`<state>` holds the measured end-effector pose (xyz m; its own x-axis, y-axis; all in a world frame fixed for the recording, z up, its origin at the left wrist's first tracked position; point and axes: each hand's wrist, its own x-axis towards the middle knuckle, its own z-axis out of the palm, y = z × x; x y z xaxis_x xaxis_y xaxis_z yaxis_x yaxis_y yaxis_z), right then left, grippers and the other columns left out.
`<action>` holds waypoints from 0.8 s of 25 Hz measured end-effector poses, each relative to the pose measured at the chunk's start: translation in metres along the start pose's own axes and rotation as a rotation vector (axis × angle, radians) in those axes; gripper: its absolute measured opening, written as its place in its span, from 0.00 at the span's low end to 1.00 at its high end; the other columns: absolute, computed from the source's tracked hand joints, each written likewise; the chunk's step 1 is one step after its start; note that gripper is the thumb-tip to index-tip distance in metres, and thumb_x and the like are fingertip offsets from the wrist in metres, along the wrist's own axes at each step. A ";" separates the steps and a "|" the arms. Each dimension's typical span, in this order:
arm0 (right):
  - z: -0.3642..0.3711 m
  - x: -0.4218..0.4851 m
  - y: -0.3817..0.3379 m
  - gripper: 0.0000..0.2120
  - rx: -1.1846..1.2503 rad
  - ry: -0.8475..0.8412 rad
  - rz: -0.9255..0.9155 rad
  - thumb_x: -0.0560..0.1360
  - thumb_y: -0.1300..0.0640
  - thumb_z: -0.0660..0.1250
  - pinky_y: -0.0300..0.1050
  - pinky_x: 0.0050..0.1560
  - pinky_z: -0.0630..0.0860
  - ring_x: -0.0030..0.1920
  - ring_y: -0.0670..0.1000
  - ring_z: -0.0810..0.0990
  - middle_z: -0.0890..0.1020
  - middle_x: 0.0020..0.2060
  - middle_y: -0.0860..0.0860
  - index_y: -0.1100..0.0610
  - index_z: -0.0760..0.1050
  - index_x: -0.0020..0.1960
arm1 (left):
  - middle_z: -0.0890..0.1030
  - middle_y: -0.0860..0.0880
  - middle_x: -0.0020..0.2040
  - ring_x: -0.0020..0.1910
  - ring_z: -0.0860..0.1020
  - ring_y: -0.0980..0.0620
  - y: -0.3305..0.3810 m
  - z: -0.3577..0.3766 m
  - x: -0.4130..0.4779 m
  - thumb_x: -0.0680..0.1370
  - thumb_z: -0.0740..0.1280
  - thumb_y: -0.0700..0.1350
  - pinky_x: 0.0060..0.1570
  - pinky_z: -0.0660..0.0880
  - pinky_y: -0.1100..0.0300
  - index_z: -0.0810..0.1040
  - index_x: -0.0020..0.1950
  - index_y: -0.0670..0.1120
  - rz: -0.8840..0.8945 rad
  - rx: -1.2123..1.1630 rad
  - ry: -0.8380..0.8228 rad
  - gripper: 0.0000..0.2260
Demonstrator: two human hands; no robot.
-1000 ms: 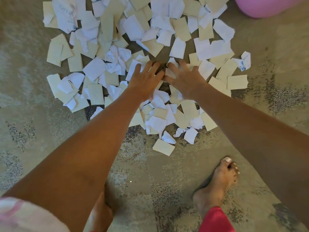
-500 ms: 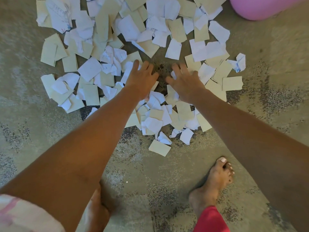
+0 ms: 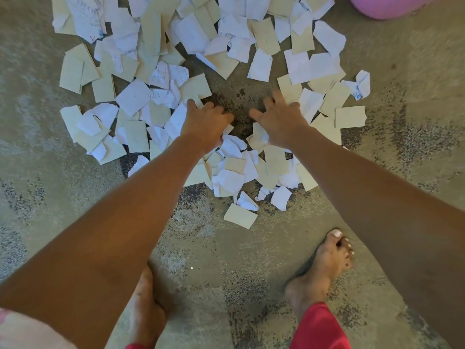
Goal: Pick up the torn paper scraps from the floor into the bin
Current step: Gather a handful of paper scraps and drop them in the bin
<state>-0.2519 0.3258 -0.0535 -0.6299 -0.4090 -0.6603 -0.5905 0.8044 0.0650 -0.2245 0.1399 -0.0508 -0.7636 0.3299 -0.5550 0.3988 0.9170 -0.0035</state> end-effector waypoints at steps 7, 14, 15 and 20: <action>0.004 -0.030 0.000 0.21 0.096 0.030 -0.005 0.75 0.65 0.63 0.60 0.49 0.75 0.69 0.64 0.58 0.62 0.68 0.60 0.52 0.71 0.66 | 0.79 0.46 0.50 0.52 0.75 0.44 -0.006 -0.008 -0.013 0.75 0.68 0.43 0.53 0.67 0.48 0.81 0.53 0.48 -0.025 -0.177 0.030 0.08; -0.004 -0.063 0.015 0.18 0.382 0.134 0.067 0.75 0.65 0.64 0.59 0.52 0.76 0.60 0.61 0.65 0.71 0.58 0.58 0.55 0.73 0.64 | 0.79 0.41 0.46 0.49 0.76 0.40 -0.004 -0.034 -0.041 0.74 0.70 0.40 0.40 0.68 0.56 0.82 0.46 0.41 -0.045 -0.350 0.207 0.04; -0.006 -0.068 0.018 0.18 0.413 0.159 0.092 0.75 0.64 0.64 0.58 0.53 0.75 0.60 0.61 0.65 0.71 0.58 0.59 0.55 0.73 0.64 | 0.79 0.42 0.46 0.49 0.77 0.41 -0.002 -0.040 -0.044 0.74 0.70 0.40 0.40 0.70 0.55 0.83 0.47 0.42 -0.046 -0.367 0.238 0.04; -0.033 -0.103 0.038 0.18 0.588 0.356 0.232 0.74 0.65 0.66 0.56 0.56 0.73 0.61 0.63 0.67 0.74 0.58 0.60 0.57 0.75 0.63 | 0.80 0.45 0.45 0.48 0.76 0.42 0.005 -0.079 -0.055 0.73 0.71 0.40 0.37 0.72 0.54 0.83 0.44 0.44 -0.034 -0.451 0.345 0.02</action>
<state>-0.2264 0.3840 0.0414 -0.8913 -0.2343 -0.3883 -0.1154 0.9452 -0.3054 -0.2209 0.1441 0.0452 -0.9241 0.2834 -0.2565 0.1726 0.9081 0.3815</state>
